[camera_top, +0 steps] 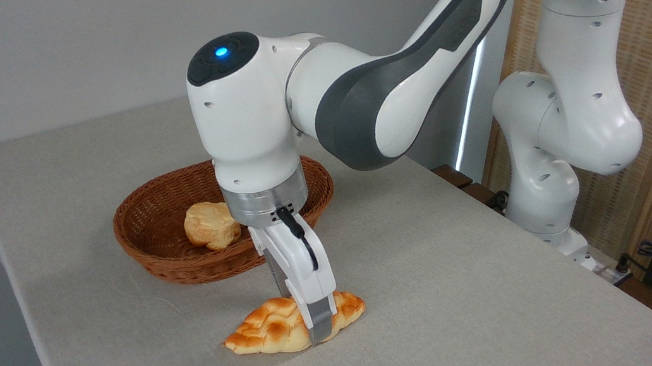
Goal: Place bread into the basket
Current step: 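Close the gripper on the middle of the braided pastry, then lift the braided pastry and carry it over the basket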
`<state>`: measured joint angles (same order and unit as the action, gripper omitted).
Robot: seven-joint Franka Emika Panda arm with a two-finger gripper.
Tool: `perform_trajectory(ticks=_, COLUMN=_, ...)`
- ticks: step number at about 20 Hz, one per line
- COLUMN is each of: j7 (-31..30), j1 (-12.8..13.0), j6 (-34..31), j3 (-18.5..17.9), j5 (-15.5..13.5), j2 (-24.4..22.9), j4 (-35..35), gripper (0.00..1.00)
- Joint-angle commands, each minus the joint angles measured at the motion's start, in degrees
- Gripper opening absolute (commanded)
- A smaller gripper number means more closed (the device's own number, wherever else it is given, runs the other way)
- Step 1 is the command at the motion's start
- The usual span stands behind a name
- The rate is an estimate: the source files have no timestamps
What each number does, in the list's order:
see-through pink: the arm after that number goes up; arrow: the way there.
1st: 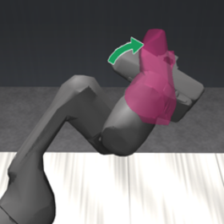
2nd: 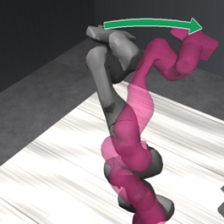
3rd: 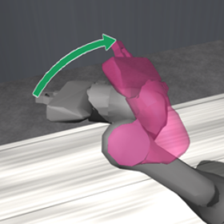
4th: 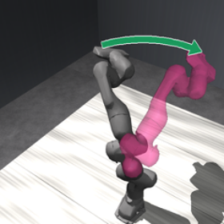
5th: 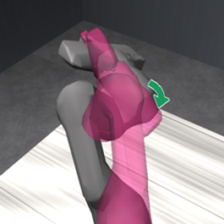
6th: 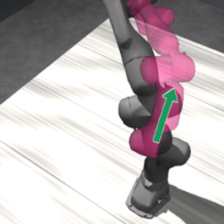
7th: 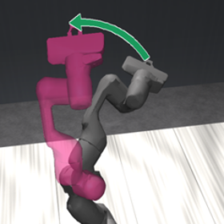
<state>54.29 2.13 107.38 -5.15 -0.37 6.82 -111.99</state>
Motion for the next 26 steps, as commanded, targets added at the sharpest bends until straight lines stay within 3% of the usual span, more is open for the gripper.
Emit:
perform_trajectory(ticks=1, j7=0.81, j1=0.24, j6=1.34, j3=-0.22, j5=0.81, j2=-0.49, j4=-0.69, gripper=0.61)
perform_trajectory(ticks=10, j7=0.9, j1=0.24, j6=0.9, j3=-0.39, j5=0.72, j2=-1.36, j4=-0.08, gripper=0.61)
perform_trajectory(ticks=15, j7=0.2, j1=0.41, j6=-1.29, j3=1.01, j5=0.02, j2=-3.65, j4=4.66, gripper=0.63)
perform_trajectory(ticks=16, j7=0.28, j1=0.41, j6=-2.43, j3=1.28, j5=-0.51, j2=-4.0, j4=5.8, gripper=0.63)
perform_trajectory(ticks=18, j7=-0.06, j1=0.41, j6=-5.41, j3=1.54, j5=-4.62, j2=-4.7, j4=9.13, gripper=0.63)
perform_trajectory(ticks=20, j7=-1.29, j1=0.5, j6=-7.35, j3=3.72, j5=-7.62, j2=-4.8, j4=11.78, gripper=0.63)
perform_trajectory(ticks=26, j7=-11.66, j1=0.42, j6=-7.54, j3=11.81, j5=-7.46, j2=-4.36, j4=12.32, gripper=0.68)
